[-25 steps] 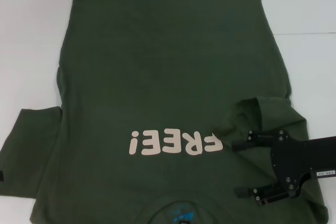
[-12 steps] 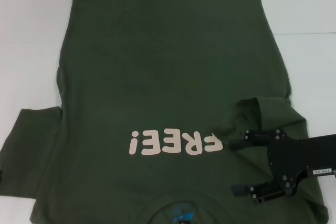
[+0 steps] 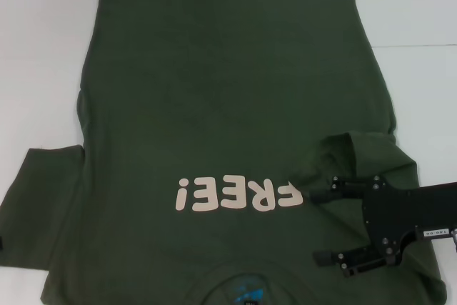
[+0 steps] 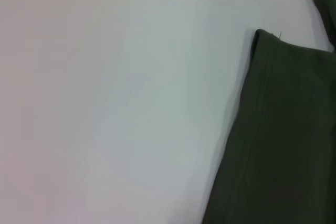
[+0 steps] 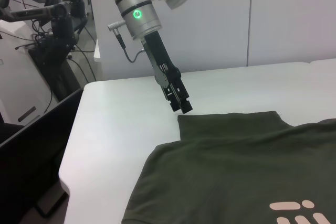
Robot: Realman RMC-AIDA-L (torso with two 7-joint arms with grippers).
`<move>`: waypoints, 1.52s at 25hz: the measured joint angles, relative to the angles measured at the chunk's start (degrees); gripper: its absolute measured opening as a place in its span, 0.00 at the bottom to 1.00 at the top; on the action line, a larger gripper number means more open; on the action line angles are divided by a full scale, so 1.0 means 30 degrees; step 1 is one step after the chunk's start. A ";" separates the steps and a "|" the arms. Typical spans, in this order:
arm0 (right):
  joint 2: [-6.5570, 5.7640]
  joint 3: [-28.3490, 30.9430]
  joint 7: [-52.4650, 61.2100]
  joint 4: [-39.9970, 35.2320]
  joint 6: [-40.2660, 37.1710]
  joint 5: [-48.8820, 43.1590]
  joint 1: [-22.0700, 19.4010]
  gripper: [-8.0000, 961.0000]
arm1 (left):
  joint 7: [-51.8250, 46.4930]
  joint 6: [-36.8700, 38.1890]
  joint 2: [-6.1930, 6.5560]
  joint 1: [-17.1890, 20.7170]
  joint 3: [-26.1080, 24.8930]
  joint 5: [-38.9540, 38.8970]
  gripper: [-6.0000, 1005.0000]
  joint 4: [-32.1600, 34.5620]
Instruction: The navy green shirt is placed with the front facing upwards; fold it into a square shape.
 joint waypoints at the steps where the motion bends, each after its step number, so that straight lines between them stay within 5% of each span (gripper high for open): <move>1: 0.0001 0.0001 0.0000 0.0001 0.0005 -0.0004 0.0001 0.97 | 0.0000 -0.0001 -0.0003 -0.0003 0.0000 0.0001 0.78 -0.0004; 38: -0.0001 -0.0089 0.0164 0.0051 0.0199 -0.0019 0.0004 0.97 | -0.0174 -0.0710 0.0096 -0.0388 0.0106 0.0250 0.78 -0.0767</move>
